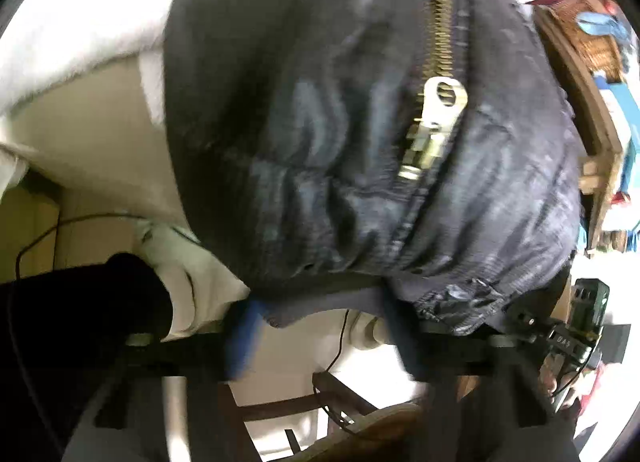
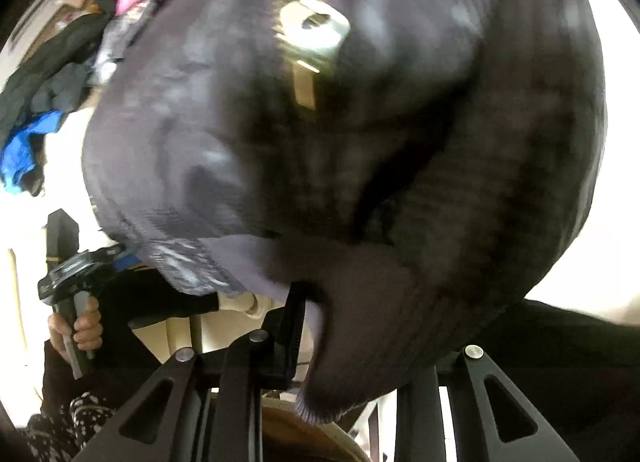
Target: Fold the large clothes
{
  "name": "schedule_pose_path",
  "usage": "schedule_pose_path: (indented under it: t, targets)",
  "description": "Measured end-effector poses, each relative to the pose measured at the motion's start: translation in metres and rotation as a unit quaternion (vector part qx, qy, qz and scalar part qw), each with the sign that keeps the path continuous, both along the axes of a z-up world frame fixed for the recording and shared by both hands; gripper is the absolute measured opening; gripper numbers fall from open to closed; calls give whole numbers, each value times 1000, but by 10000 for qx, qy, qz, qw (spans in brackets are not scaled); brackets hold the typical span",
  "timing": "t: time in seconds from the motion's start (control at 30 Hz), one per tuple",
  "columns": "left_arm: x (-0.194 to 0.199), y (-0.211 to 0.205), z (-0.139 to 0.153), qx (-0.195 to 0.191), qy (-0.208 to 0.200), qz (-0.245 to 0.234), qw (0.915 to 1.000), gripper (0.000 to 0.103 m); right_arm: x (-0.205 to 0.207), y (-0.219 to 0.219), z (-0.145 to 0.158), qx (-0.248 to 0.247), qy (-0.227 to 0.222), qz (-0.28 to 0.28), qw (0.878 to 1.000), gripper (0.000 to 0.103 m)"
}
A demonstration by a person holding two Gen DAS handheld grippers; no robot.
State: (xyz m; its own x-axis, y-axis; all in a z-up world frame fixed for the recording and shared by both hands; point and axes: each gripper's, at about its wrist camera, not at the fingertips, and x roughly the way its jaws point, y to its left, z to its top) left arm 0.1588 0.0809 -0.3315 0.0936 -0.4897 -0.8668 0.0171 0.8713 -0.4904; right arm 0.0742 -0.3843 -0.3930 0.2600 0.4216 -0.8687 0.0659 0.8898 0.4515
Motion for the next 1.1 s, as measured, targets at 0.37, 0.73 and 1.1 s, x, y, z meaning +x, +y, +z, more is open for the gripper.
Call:
schedule_pose_path:
  t: [0.37,0.73,1.1]
  targets:
    - [-27,6,63,-489,-704,-284,9959,8,-26,15,82,-76,-799,412,9959,18]
    - [-10,17,179,-1026,-1860,-362,9765,8,-31,8,193,270,-2553,412,9656,16]
    - [85,1,215,-1187,-2242,-61,9673,8,50,-30,224,205,-2997,-419,9529,11]
